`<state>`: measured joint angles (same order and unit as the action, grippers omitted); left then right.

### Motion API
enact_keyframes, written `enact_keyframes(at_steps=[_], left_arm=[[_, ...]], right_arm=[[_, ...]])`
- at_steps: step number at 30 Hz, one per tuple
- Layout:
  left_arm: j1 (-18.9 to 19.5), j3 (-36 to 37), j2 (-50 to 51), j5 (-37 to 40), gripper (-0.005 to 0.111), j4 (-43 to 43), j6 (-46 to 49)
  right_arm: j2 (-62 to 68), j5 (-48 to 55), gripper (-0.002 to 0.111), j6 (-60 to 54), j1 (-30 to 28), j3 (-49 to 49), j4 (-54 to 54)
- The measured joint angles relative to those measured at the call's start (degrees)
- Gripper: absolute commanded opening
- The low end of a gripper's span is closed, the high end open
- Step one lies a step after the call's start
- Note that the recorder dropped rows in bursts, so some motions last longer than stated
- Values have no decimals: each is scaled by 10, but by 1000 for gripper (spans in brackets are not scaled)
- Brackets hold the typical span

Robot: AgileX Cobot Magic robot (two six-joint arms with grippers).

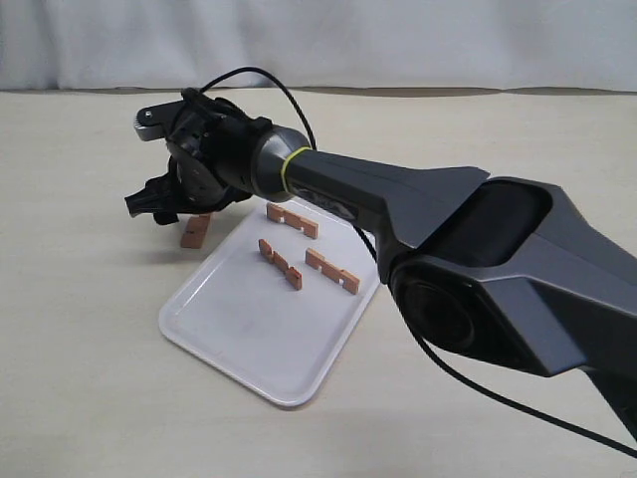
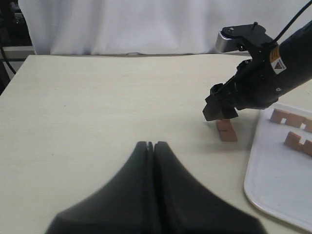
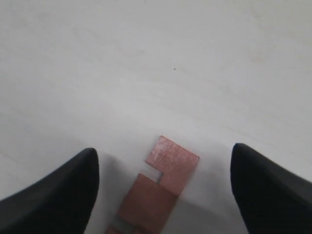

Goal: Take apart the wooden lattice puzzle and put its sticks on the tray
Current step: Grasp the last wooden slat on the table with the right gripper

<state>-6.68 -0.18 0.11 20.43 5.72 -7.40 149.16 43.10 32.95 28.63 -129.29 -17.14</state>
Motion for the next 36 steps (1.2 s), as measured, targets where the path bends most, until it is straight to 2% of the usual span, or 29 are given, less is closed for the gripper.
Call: enact_keyframes(at_steps=[3,9,15,17,21,22,32,36], left_arm=[[0,0,0,0,0,0,0],[0,0,0,0,0,0,0],[0,0,0,0,0,0,0],[0,0,0,0,0,0,0],[0,0,0,0,0,0,0],[0,0,0,0,0,0,0],[0,0,0,0,0,0,0],[0,0,0,0,0,0,0]], right_arm=[[8,-6,70,51,0,0,0],[12,-13,55,77,1,0,-15],[14,-14,53,80,1,0,-18],[16,-14,42,78,1,-2,-19],[17,-10,8,72,1,-3,-26],[17,-10,5,69,1,-4,-26],[5,-1,5,17,1,-19,-17],[-36,1,5,-47,1,-27,-1]])
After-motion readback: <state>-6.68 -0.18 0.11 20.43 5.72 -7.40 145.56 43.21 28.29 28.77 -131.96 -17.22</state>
